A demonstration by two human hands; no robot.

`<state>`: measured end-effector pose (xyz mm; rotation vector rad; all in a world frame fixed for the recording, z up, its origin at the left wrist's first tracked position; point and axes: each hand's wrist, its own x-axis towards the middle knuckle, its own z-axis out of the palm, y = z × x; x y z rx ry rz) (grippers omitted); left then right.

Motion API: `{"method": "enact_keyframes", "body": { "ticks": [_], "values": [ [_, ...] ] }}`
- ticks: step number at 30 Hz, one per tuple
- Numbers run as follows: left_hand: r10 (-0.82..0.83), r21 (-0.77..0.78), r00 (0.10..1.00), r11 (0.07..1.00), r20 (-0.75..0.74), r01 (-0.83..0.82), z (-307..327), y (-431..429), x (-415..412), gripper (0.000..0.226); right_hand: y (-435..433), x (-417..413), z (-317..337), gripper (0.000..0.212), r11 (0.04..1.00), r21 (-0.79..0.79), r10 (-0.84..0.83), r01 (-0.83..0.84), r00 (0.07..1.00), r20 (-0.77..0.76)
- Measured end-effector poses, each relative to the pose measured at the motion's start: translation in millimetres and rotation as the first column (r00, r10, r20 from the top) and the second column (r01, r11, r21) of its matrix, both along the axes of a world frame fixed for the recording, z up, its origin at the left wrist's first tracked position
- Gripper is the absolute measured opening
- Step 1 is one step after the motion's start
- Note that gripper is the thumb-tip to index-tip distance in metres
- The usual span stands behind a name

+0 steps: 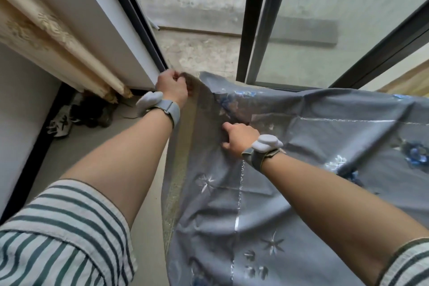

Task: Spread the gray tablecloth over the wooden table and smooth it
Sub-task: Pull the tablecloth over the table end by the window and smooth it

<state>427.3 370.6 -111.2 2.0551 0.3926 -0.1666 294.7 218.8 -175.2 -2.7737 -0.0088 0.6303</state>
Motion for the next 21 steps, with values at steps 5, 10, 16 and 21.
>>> {"method": "enact_keyframes", "body": {
  "ticks": [5, 10, 16, 21],
  "values": [
    [-0.063, 0.046, 0.998, 0.997, 0.019, 0.063, -25, 7, 12, 0.012, -3, 0, -6, 0.041, 0.994, 0.027, -0.107, 0.105, 0.991, 0.086],
    [-0.126, -0.128, 0.862, 0.989, -0.491, 0.071, -74, 12, -40, 0.075, -3, -1, -10, 0.039, 0.978, 0.068, -0.202, 0.197, 0.977, 0.069],
    [-0.191, -0.414, 0.831, 0.909, -0.523, -0.051, -94, -2, -75, 0.02, -10, 5, -2, 0.038, 0.942, 0.183, -0.282, 0.282, 0.959, -0.024],
    [-0.121, -0.272, 0.912, 0.962, -0.393, 0.01, -90, -2, -59, 0.025, -30, 16, 2, 0.018, 0.851, 0.282, -0.449, 0.444, 0.892, -0.049]
  ]
}}
